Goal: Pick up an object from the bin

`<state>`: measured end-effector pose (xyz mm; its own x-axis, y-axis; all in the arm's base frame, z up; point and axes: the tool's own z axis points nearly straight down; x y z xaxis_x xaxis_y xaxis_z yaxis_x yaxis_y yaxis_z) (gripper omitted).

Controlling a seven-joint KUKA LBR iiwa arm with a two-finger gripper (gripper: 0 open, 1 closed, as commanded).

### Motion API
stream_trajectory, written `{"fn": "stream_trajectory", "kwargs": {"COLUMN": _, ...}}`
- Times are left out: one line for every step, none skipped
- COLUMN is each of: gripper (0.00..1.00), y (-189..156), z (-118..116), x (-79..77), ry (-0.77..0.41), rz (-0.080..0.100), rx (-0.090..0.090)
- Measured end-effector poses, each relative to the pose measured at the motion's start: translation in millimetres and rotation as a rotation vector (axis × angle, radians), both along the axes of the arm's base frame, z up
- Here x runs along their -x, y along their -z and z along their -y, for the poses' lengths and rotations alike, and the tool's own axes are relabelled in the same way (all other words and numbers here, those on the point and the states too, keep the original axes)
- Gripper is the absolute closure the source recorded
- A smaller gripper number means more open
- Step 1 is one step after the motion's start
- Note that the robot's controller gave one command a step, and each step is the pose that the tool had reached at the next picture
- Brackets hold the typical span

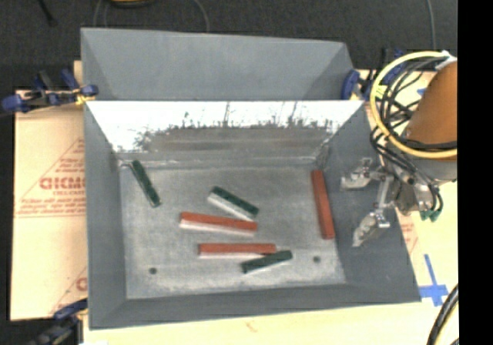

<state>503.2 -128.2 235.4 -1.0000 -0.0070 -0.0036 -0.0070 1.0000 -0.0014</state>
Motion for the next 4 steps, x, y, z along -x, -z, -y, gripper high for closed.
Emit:
{"fn": "stream_trajectory", "kwargs": {"gripper": 0.0, "y": 45.0, "z": -12.7, "x": 2.7, "ry": -0.065, "rz": 0.005, "rx": 0.002}}
{"fn": "stream_trajectory", "kwargs": {"gripper": 0.0, "y": 112.0, "z": -41.9, "x": -1.1, "ry": -0.042, "rz": 0.005, "rx": 0.0}}
{"fn": "stream_trajectory", "kwargs": {"gripper": 1.0, "y": 157.9, "z": -71.7, "x": -8.5, "ry": -0.195, "rz": -0.014, "rx": 0.002}}
{"fn": "stream_trajectory", "kwargs": {"gripper": 1.0, "y": 157.9, "z": -71.8, "x": -8.6, "ry": -0.196, "rz": -0.013, "rx": 0.002}}
